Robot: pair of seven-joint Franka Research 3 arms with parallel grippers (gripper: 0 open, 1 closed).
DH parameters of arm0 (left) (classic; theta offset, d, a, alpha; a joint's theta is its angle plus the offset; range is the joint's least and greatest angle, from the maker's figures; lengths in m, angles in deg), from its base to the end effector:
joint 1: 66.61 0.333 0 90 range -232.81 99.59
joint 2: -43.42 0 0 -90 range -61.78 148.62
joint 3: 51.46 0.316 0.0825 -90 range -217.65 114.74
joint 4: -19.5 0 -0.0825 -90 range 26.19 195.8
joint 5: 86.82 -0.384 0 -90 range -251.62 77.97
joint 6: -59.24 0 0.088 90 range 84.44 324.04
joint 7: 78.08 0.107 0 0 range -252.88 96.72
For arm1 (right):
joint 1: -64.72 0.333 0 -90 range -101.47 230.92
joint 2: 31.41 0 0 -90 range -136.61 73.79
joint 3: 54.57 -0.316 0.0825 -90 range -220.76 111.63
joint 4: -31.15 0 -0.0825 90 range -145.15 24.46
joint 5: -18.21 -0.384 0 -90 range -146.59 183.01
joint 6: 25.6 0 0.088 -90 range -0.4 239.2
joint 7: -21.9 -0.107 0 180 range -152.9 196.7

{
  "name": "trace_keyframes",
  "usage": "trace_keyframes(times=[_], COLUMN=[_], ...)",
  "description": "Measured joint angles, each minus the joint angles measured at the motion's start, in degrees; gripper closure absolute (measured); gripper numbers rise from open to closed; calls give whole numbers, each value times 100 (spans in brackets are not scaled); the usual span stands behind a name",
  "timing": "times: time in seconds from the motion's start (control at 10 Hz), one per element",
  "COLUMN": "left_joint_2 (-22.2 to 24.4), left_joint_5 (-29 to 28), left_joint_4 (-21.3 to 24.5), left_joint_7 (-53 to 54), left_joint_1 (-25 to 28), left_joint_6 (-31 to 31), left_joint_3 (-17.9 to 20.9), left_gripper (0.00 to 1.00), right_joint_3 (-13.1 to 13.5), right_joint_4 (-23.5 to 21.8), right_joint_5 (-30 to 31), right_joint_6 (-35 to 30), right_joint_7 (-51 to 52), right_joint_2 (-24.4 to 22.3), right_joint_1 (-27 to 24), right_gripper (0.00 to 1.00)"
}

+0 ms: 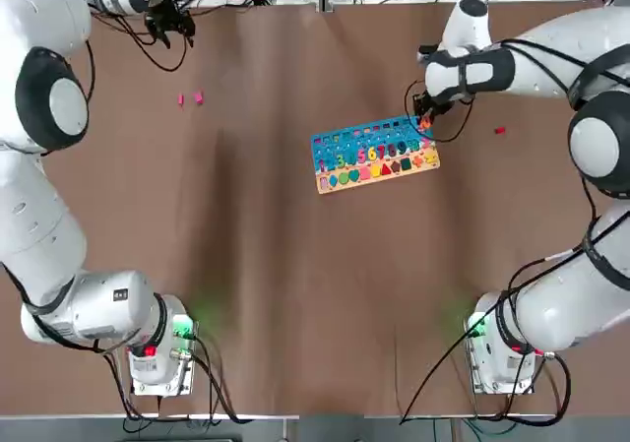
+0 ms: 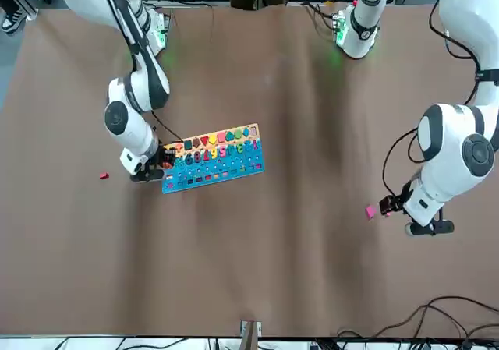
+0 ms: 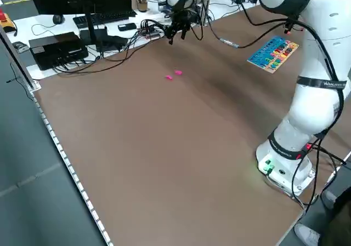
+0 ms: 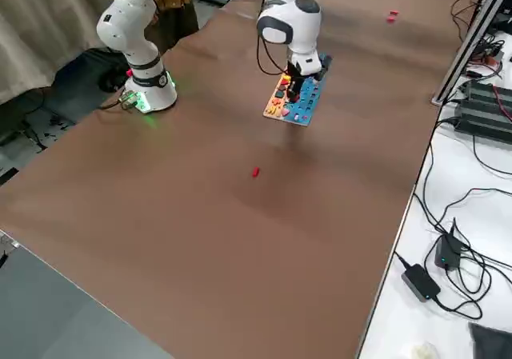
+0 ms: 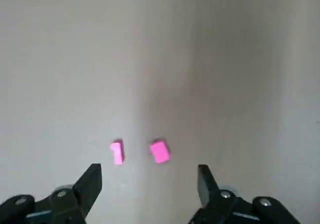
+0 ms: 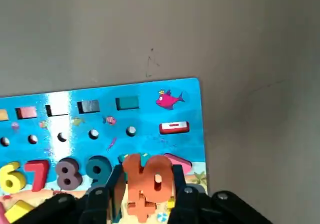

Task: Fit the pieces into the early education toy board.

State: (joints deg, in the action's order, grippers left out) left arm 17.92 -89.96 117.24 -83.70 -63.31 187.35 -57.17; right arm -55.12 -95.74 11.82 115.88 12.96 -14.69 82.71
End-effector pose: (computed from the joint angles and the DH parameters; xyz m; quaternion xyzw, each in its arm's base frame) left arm 0.6734 -0.0197 0.3433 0.9989 0.0178 0.0437 0.0020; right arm 0.5197 0.1741 0.2415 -0.9984 -0.0393 0.0265 0.0298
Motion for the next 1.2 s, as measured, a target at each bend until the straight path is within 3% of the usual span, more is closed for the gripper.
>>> trace_keyframes(times=[0.3, 0.7, 1.2], left_joint_2=[-188, -391, -637], left_joint_5=[0, 0, 0], left_joint_4=[178, 941, 1158], left_joint_7=[19, 19, 20], left_joint_1=[-148, -149, -128], left_joint_6=[346, 1412, 1598], left_joint_3=[459, 498, 638], left_gripper=[11, 11, 14], right_joint_3=[-132, -196, -193], right_joint_4=[-90, -138, -193], right_joint_5=[0, 1, 7], right_joint_6=[204, 340, 600], right_joint_7=[0, 11, 90], right_joint_2=[110, 240, 432], right_joint_1=[71, 114, 112], right_gripper=[57, 57, 57])
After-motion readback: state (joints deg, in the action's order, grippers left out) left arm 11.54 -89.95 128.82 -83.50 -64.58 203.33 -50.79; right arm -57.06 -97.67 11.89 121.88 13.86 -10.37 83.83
